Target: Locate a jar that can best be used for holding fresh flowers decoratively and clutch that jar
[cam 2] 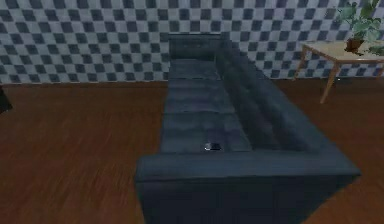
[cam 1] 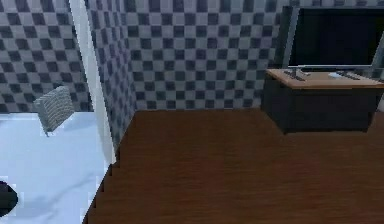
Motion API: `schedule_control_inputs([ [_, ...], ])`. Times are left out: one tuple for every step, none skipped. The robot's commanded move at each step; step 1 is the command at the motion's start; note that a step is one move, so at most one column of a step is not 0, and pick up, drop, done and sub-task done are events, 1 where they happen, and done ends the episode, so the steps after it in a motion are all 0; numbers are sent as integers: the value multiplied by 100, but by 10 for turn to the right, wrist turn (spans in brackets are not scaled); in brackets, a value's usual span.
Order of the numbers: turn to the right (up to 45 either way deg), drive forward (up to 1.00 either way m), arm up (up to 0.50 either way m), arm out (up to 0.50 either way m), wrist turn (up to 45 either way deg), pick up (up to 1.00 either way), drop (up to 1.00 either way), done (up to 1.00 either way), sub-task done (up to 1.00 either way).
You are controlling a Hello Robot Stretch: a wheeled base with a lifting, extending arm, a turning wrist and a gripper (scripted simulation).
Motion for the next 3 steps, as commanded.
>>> schedule_control_inputs([
  [0, 25, 0, 0, 0, 0, 0, 0, 0],
  [390, 0, 0, 0, 0, 0, 0, 0, 0],
  [0, 40, 0, 0, 0, 0, 0, 0, 0],
])
